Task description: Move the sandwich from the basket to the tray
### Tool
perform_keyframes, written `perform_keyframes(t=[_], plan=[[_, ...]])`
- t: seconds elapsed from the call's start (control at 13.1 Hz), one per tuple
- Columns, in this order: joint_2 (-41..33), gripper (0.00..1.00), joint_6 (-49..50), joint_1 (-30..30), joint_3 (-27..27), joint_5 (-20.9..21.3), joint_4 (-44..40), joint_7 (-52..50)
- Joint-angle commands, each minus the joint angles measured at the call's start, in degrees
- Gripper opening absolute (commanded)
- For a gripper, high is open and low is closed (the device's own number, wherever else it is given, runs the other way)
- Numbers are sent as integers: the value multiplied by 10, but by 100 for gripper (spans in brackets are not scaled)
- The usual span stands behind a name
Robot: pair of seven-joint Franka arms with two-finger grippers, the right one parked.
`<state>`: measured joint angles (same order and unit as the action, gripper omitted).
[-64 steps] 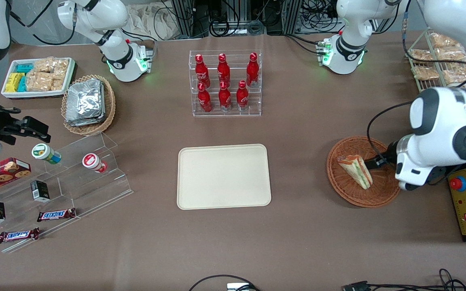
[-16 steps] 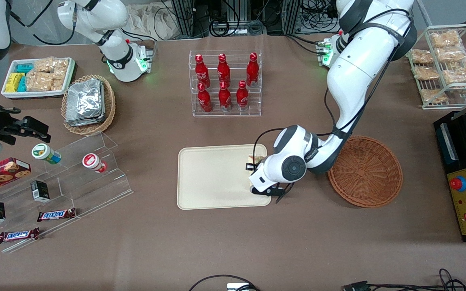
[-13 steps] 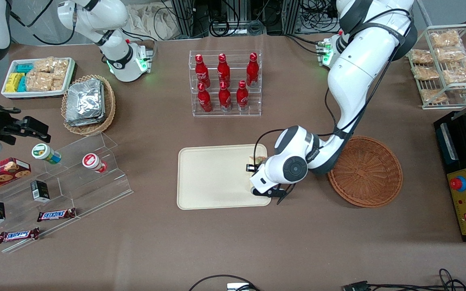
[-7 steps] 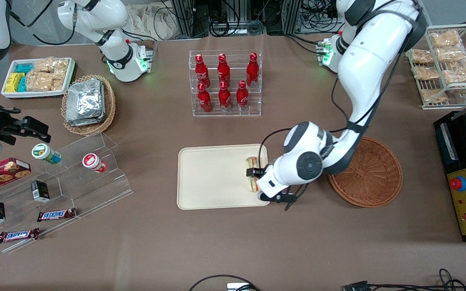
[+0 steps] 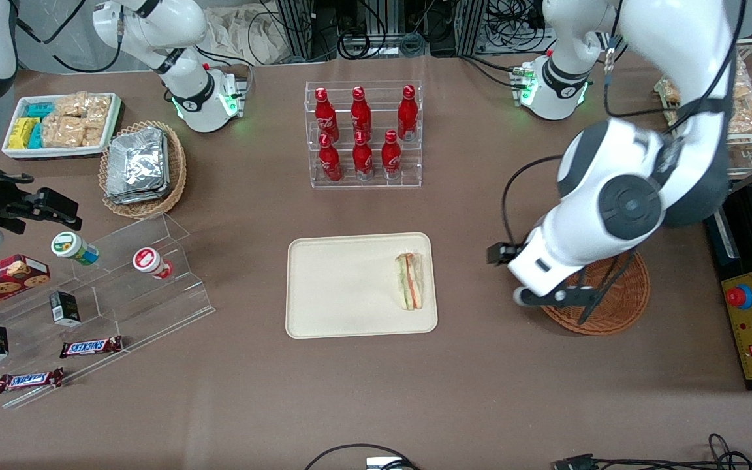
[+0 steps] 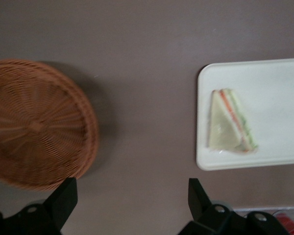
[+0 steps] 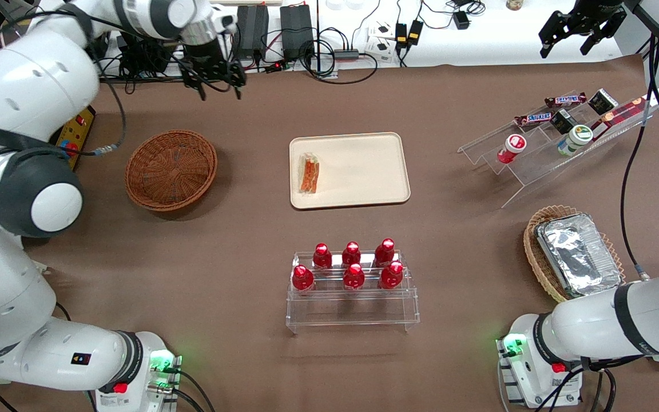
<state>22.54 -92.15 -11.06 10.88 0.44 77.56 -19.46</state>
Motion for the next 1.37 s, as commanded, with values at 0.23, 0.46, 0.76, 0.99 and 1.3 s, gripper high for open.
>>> perform_keyframes(t=[0.23, 0.46, 0.76, 0.99, 1.3], plan=[[-110, 100, 124, -4, -111, 4, 24, 131], [-129, 100, 126, -4, -137, 2, 58, 137], [-191, 100, 64, -4, -140, 5, 165, 137], [-210, 100, 47, -4, -146, 6, 196, 137], [-223, 100, 30, 47, -106, 5, 209, 137]])
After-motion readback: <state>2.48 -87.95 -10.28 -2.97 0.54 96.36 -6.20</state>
